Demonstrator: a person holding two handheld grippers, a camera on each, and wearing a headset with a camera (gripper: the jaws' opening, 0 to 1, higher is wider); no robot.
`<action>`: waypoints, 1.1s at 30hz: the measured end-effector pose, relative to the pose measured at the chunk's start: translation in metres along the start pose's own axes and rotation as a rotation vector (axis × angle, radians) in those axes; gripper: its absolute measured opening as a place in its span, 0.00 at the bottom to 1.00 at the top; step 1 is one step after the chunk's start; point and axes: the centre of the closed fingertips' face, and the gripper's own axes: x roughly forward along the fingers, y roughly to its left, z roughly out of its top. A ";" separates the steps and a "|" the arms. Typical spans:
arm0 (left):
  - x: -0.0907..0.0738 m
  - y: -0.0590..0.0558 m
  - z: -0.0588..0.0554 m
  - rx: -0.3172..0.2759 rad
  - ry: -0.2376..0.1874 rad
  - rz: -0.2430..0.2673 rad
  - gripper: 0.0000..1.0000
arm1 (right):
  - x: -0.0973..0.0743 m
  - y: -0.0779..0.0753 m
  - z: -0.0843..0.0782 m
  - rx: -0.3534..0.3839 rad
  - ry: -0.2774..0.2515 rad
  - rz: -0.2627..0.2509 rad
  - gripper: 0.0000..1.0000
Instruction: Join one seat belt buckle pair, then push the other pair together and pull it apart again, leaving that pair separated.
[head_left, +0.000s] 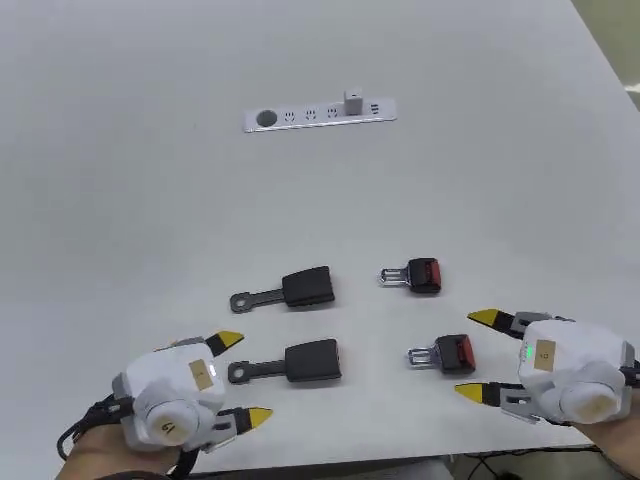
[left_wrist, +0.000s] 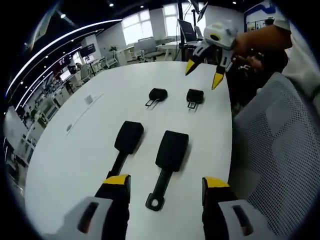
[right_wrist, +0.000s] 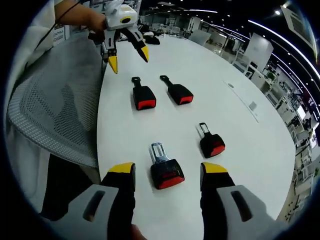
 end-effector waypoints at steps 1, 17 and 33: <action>0.004 -0.001 0.002 0.014 0.007 -0.013 0.58 | 0.001 0.000 -0.001 -0.006 0.005 0.006 0.49; 0.054 -0.008 0.006 0.117 0.090 -0.143 0.45 | 0.022 0.001 -0.027 -0.083 0.077 0.142 0.40; 0.068 -0.008 -0.002 0.193 0.166 -0.202 0.43 | 0.041 0.007 -0.035 -0.134 0.106 0.279 0.36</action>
